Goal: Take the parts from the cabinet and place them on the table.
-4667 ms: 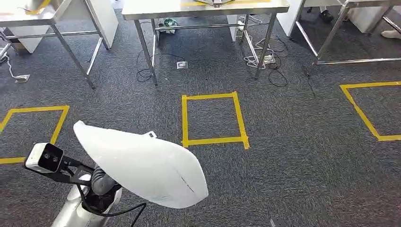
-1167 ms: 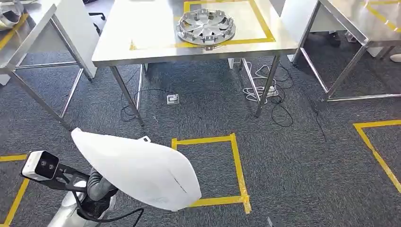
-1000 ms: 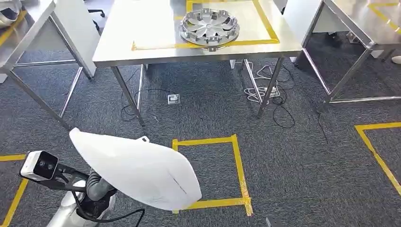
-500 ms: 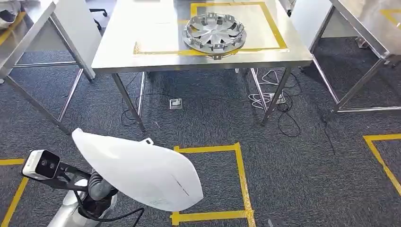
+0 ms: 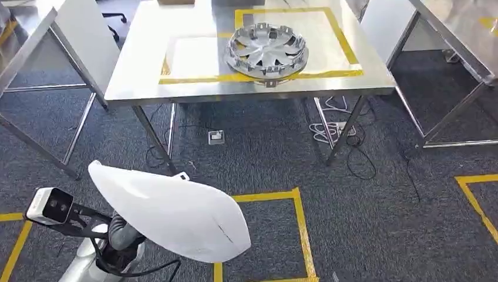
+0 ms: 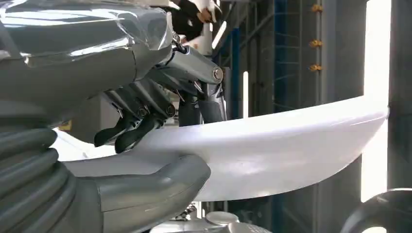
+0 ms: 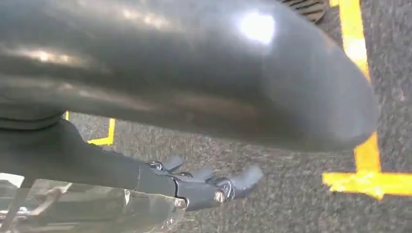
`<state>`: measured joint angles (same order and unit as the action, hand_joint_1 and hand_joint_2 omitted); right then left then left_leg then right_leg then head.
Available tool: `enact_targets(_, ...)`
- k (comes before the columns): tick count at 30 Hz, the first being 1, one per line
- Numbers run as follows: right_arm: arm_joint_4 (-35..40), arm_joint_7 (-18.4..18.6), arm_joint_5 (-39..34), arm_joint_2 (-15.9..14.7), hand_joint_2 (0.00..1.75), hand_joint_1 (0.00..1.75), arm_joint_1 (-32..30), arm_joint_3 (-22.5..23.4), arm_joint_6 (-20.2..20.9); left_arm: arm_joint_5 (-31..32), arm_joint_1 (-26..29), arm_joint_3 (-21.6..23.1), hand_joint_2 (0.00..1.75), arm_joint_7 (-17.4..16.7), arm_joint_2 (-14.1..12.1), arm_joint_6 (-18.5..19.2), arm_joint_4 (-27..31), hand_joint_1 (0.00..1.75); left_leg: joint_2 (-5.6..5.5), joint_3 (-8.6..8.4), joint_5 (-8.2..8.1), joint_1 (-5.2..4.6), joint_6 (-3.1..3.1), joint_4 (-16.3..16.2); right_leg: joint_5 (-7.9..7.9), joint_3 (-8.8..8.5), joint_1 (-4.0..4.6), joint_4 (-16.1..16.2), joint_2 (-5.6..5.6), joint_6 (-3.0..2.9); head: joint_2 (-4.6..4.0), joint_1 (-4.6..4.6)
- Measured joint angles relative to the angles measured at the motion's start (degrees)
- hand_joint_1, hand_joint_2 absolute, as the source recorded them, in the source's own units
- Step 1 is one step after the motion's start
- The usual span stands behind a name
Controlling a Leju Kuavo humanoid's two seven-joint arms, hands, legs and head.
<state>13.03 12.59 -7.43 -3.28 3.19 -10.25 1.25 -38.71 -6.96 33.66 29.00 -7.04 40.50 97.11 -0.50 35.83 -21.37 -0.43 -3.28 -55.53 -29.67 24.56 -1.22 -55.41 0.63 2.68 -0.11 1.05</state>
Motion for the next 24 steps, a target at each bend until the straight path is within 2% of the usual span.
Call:
enact_targets(1, 0.0, 0.0, 0.0, 0.0, 0.0, 0.0, 0.0, 0.0, 0.0, 0.0, 0.0, 0.0, 1.75, 0.0, 0.1, 0.0, 0.0, 1.75, 0.04, -1.3, -0.25, 0.25, -0.21, 0.5, -0.46, 1.09, -0.14, -2.3, -0.17, -0.25, 0.0, -0.13)
enact_targets(2, 0.0, 0.0, 0.0, 0.0, 0.0, 0.0, 0.1, 0.0, 0.0, 0.0, -0.2, 0.0, 1.75, 0.0, 0.2, 0.1, 0.1, 1.75, 0.06, -1.91, -0.69, 0.26, -0.84, 0.7, -0.57, 3.42, -0.14, -6.7, -0.19, -0.42, 0.0, -0.22)
enact_targets(3, 0.0, 0.0, 0.0, 0.0, 0.0, 0.0, 0.2, 0.0, 0.0, 0.0, -0.1, 0.0, 1.75, 0.0, 0.2, 0.1, 0.1, 1.75, 0.03, -2.3, -1.17, 0.16, -0.96, 0.7, -1.39, 6.8, -0.15, -11.7, -0.19, -0.7, 0.0, -0.42)
enact_targets(4, 0.0, 0.0, 0.0, -0.1, 0.0, 0.0, 0.3, 0.0, 0.0, 0.0, -0.1, 0.0, 1.75, 0.0, 0.2, 0.1, 0.1, 1.75, -0.04, -2.67, -1.73, 0.01, -1.13, 0.7, -3.51, 10.15, -0.1, -15.9, -0.18, -1.25, 0.0, -0.33)
enact_targets(5, 0.0, 0.0, 0.0, -0.2, 0.0, 0.0, 0.1, 0.0, 0.0, 0.0, -0.1, 0.0, 1.75, 0.0, 0.2, 0.1, 0.0, 1.75, -0.3, -3.14, -2.25, -0.1, -1.17, 0.7, -5.77, 12.72, -0.04, -18.6, -0.19, -1.6, 0.0, -0.42)
enact_targets(6, 0.0, 0.0, 0.0, -0.3, 0.0, 0.0, -0.1, 0.0, 0.0, 0.0, 0.0, 0.0, 1.75, 0.0, 0.2, 0.0, 0.0, 1.75, -0.55, -3.79, -2.83, -0.2, -1.15, 0.7, -7.13, 14.4, -0.04, -19.3, -0.19, -1.37, 0.0, -0.37)
enact_targets(7, 0.0, 0.0, 0.0, -0.3, 0.0, 0.0, -0.2, 0.0, 0.0, 0.0, 0.0, 0.0, 1.75, 0.0, 0.2, 0.0, 0.0, 1.75, -0.67, -4.61, -3.45, -0.26, -1.09, 0.6, -7.01, 14.9, -0.04, -17.5, -0.2, -0.86, 0.0, -0.37)
enact_targets(8, 0.0, 0.0, 0.0, -0.3, 0.0, 0.0, -0.2, 0.0, 0.0, 0.0, 0.0, 0.0, 1.75, 0.0, 0.2, 0.0, 0.0, 1.75, -0.75, -5.56, -4.16, -0.3, -0.98, 0.6, -5.46, 14.45, -0.04, -13.9, -0.2, -0.3, 0.0, -0.39)
enact_targets(9, 0.0, 0.0, 0.0, -0.3, 0.0, 0.0, -0.2, 0.0, 0.0, 0.0, 0.0, 0.0, 1.75, 0.0, 0.2, 0.0, 0.0, 1.75, -0.82, -6.48, -4.87, -0.35, -0.82, 0.6, -2.69, 13.54, -0.03, -9.3, -0.23, 0.56, 0.0, -0.39)
enact_targets(10, 0.0, 0.0, 0.0, -0.4, 0.0, 0.0, -0.2, 0.0, 0.0, 0.0, 0.0, 0.0, 1.75, 0.0, 0.2, 0.0, 0.0, 1.75, -0.82, -7.18, -5.65, -0.42, -0.61, 0.7, 1.67, 12.65, 0.0, -4.4, -0.3, 1.52, 0.0, -0.42)
enact_targets(11, -0.2, -0.1, 0.0, -0.4, 0.0, 0.0, -0.6, 0.0, 0.1, 0.0, 0.0, 0.0, 1.75, 0.0, 0.2, 0.0, 0.0, 1.75, -0.91, -7.74, -6.37, -0.68, -0.34, 0.2, 5.72, 12.67, 0.15, -1.2, -0.51, 1.65, 0.0, -0.48)
enact_targets(12, -0.2, -0.4, 0.0, -0.4, 0.0, 0.0, -0.6, 0.0, 0.2, 0.2, 0.3, 0.0, 1.75, 0.0, 0.1, 0.0, -0.1, 1.75, -1.04, -7.67, -7.18, -0.78, -0.03, 0.2, 6.23, 12.07, 0.26, -0.9, -0.71, 0.1, 0.0, -0.31)
enact_targets(13, -0.2, -0.6, 0.0, -0.3, 0.0, 0.0, -1.0, 0.0, 0.3, 0.2, 0.3, 0.1, 1.75, 0.2, 0.0, 0.0, -0.1, 1.75, -1.1, -7.89, -7.76, -0.77, 0.38, 0.2, 7.34, 11.4, 0.54, -0.9, -0.59, -0.7, 0.0, -0.26)
enact_targets(14, -0.2, -0.8, 0.0, -0.3, 0.0, 0.0, -1.2, 0.0, 0.3, 0.2, 0.3, 0.1, 1.75, 0.2, 0.0, 0.0, -0.1, 1.75, -1.16, -8.27, -7.69, -0.75, 0.54, -0.5, 7.31, 11.34, 0.52, -0.9, -0.57, -1.47, 0.0, -0.3)
enact_targets(15, -0.2, -0.9, 0.0, -0.2, 0.0, 0.0, -1.3, 0.0, 0.4, 0.2, 0.3, 0.1, 1.75, 0.2, 0.0, 0.0, -0.1, 1.75, -1.13, -8.28, -7.72, -0.77, 0.56, -1.0, 7.09, 10.44, 0.17, -0.8, -0.47, -1.85, 0.0, -0.22)
enact_targets(16, -0.1, -1.0, 0.0, 0.2, 0.0, 0.0, -1.3, 0.0, 0.4, 0.2, 0.3, 0.1, 1.75, 0.2, -0.1, 0.0, 0.0, 1.75, -0.87, -7.24, -7.71, -0.64, 0.68, -2.3, 6.91, 10.08, -0.3, -0.6, -0.4, -2.01, 0.0, -0.24)
enact_targets(17, -0.1, -1.0, 0.0, 0.0, 0.0, 0.0, -1.3, 0.0, 0.4, 0.2, 0.2, 0.1, 1.75, 0.3, -0.2, 0.0, 0.0, 1.75, -0.4, -5.18, -7.45, -0.59, 1.26, -6.5, 6.42, 9.34, -0.27, -0.4, -0.43, -2.75, 0.0, -0.17)
enact_targets(18, -0.1, -1.0, 0.0, 0.0, 0.0, 0.0, -1.2, 0.0, 0.4, 0.2, 0.2, 0.1, 1.75, 0.3, -0.3, 0.0, 0.0, 1.75, -0.27, -2.19, -8.35, -0.2, 1.88, -11.1, 5.89, 8.83, -0.27, -0.4, -0.39, -3.04, 0.0, -0.18)
enact_targets(20, -0.2, -1.0, 0.0, 0.0, 0.0, 0.0, -1.4, 0.0, 0.4, 0.2, 0.3, 0.1, 1.75, 0.3, -0.4, 0.0, 0.0, 1.75, -0.09, 3.0, -12.91, 0.54, 2.82, -17.9, 4.86, 7.86, -0.27, -0.4, -0.3, -2.93, 0.0, -0.15)
enact_targets(21, -0.2, -1.0, 0.0, 0.0, 0.0, 0.0, -1.6, 0.0, 0.4, 0.2, 0.3, 0.1, 1.75, 0.3, -0.4, 0.0, 0.0, 1.75, 0.1, 4.81, -14.38, 0.79, 3.08, -19.3, 4.29, 7.21, -0.27, -0.4, -0.24, -2.85, 0.0, -0.13)
enact_targets(22, -0.2, -1.0, 0.0, 0.0, 0.0, 0.0, -1.7, 0.0, 0.4, 0.2, 0.3, 0.1, 1.75, 0.3, -0.5, 0.0, 0.0, 1.75, 0.25, 5.47, -14.22, 0.98, 3.16, -18.5, 3.66, 6.4, -0.28, -0.4, -0.14, -2.74, 0.0, -0.11)
enact_targets(23, -0.2, -1.0, 0.0, 0.0, 0.0, 0.0, -1.7, 0.0, 0.4, 0.2, 0.3, 0.2, 1.75, 0.3, -0.6, 0.0, 0.0, 1.75, 0.33, 5.05, -12.24, 1.04, 3.08, -15.7, 2.99, 5.4, -0.27, -0.4, -0.02, -2.61, 0.0, -0.13)
enact_targets(24, -0.2, -1.1, 0.0, 0.1, 0.0, 0.0, -1.7, 0.0, 0.4, 0.2, 0.3, 0.2, 1.75, 0.4, -0.6, 0.0, 0.0, 1.75, 0.39, 3.79, -8.8, 1.04, 2.89, -11.2, 2.3, 4.36, -0.26, -0.4, 0.03, -2.47, 0.0, -0.13)
